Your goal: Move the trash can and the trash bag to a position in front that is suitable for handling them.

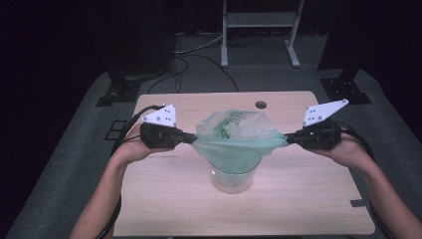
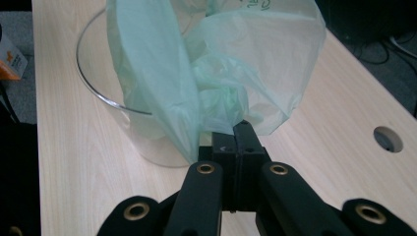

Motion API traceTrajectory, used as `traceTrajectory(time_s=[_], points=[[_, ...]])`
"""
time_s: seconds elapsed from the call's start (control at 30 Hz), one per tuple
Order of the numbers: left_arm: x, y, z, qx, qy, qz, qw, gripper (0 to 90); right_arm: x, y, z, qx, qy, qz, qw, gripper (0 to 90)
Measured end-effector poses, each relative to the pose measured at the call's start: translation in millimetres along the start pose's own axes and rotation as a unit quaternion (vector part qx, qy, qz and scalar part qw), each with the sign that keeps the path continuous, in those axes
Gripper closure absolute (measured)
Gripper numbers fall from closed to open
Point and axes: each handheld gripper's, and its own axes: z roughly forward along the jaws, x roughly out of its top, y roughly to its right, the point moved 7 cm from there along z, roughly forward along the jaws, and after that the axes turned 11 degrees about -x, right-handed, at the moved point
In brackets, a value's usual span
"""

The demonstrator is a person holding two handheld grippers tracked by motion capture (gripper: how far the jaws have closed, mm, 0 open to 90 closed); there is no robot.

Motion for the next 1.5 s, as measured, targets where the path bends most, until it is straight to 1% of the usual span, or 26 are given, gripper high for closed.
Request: traceTrajectory(time_s=[0.13, 0.37, 0.43, 0.8, 0.83, 1.0, 1.03, 1.17, 1.3, 1.37, 1.5], points=[[-15.0, -1.1, 9.9, -0.008, 0.001, -0.014, 0.9999, 89.7, -8.9, -3.5, 8.1, 0.009, -0.011, 0.002, 0.9999, 90.0], [-32.1, -1.6, 21.9, -0.018, 0.000, -0.028, 0.9995, 89.7, -20.1, -8.5, 19.7, 0.021, -0.023, 0.005, 0.9995, 90.0], [-35.9, -1.6, 23.6, -0.019, 0.006, -0.035, 0.9992, 89.7, -22.5, -8.7, 21.7, 0.022, -0.025, 0.004, 0.9994, 90.0], [-51.6, 0.2, 36.5, -0.032, 0.009, -0.048, 0.9983, 89.7, -37.3, -13.8, 33.8, 0.035, -0.037, 0.013, 0.9986, 90.0], [-53.1, 0.5, 37.5, -0.034, 0.007, -0.049, 0.9982, 89.7, -39.1, -14.3, 35.6, 0.036, -0.039, 0.010, 0.9985, 90.0], [-58.6, 2.1, 43.6, -0.040, 0.010, -0.054, 0.9977, 89.7, -43.7, -17.0, 41.7, 0.042, -0.040, 0.016, 0.9982, 90.0], [-59.8, 2.3, 44.9, -0.041, 0.012, -0.055, 0.9976, 89.7, -44.6, -17.3, 43.0, 0.044, -0.040, 0.014, 0.9982, 90.0], [-62.4, 2.5, 47.4, -0.042, 0.017, -0.059, 0.9972, 89.7, -47.0, -20.3, 47.6, 0.049, -0.041, 0.019, 0.9978, 90.0], [-63.6, 2.0, 47.7, -0.041, 0.014, -0.060, 0.9973, 89.6, -47.5, -21.2, 49.4, 0.051, -0.041, 0.017, 0.9977, 90.0], [-63.4, 2.1, 45.6, -0.041, 0.016, -0.062, 0.9972, 85.7, -45.7, -18.7, 46.4, 0.046, -0.035, 0.022, 0.9981, 87.5], [-61.9, 2.5, 36.6, -0.036, 0.013, -0.069, 0.9969, 72.3, -40.6, -13.2, 34.5, 0.038, -0.023, 0.027, 0.9986, 79.1]])
